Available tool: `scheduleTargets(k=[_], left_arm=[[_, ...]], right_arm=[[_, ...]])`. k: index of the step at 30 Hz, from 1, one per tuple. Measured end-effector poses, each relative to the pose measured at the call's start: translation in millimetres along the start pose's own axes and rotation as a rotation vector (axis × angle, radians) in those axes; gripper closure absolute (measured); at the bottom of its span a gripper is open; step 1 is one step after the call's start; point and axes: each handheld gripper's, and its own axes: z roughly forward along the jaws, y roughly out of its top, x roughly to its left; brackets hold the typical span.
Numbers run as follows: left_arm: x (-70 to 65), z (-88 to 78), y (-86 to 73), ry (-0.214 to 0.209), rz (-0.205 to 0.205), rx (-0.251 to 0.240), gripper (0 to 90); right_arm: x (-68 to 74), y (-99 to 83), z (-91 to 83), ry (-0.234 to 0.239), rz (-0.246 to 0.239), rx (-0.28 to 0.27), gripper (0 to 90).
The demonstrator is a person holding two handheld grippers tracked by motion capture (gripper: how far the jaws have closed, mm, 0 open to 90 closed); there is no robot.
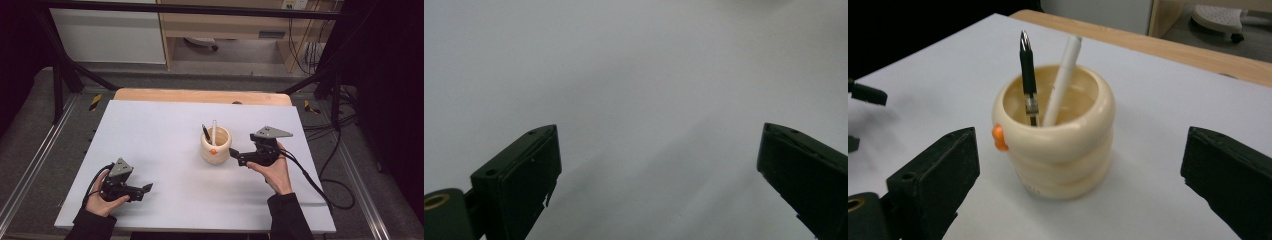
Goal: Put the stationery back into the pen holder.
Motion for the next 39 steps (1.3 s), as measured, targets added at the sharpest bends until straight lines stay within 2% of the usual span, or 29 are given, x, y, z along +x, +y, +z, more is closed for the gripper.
scheduleTargets(k=[6,9,13,17,21,26,29,39], left_arm=[[0.0,1.2,-1.2,0.002,0.003,0.005,4.1],[-0.2,1.9,-1.7,0.002,0.003,0.008,4.1],[-0.5,2.3,-2.0,0.004,0.008,0.009,4.1],[-1.1,2.7,-2.2,0.005,0.01,0.007,4.1],[-1.5,2.7,-2.2,0.005,0.013,0.004,4.1],[-2.2,2.5,-2.0,0.004,0.018,0.0,4.1],[-2.6,2.6,-2.2,0.005,0.024,-0.001,4.1],[-4.9,5.5,-3.4,0.003,0.037,0.004,4.1]], right_arm=[[-6.3,-23.2,-9.9,-0.006,0.005,0.045,0.8],[-9.9,-34.8,-14.6,0.007,0.015,0.064,0.9],[-17.0,-50.0,-22.9,0.014,0.046,0.072,0.9],[-22.4,-64.6,-28.5,0.026,0.058,0.075,0.8],[-26.7,-78.1,-33.1,0.029,0.058,0.081,0.7],[-31.2,-96.4,-36.0,0.029,0.03,0.103,0.7],[-33.8,-101.0,-37.9,0.018,0.027,0.114,0.7],[-39.7,-108.7,-48.5,0.025,0.02,0.117,0.7]])
